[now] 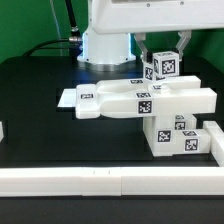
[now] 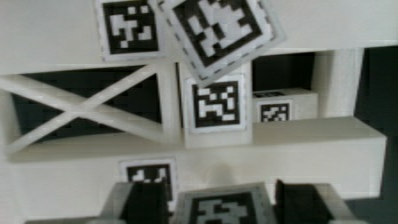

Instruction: Assemble chair

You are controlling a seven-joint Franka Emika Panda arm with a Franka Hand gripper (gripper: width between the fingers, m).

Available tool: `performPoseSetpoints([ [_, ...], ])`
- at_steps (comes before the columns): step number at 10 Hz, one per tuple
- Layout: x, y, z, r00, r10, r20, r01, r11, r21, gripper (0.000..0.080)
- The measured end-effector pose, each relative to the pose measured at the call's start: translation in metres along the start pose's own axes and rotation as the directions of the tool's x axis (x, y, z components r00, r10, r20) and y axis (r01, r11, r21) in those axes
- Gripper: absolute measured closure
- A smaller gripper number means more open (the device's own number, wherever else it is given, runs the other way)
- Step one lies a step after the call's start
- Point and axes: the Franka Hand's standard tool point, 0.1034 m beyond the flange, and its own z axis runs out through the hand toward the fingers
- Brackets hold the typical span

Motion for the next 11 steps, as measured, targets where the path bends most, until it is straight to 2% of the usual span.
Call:
performPoseSetpoints([
  [2,-0.0012,-0.0027,0.0051,1.0,-0.008,0.008,0.008,1.0,-0.003,0.0509],
  [6,-0.0001,0.0021,0.0053,1.0,-0.001,0.005,0.001,1.0,-0.003,0.0509],
  [11,0.0019,0.0012,0.0052,1.0,0.004,-0.005,-0.004,1.0,-0.004,0.0509],
])
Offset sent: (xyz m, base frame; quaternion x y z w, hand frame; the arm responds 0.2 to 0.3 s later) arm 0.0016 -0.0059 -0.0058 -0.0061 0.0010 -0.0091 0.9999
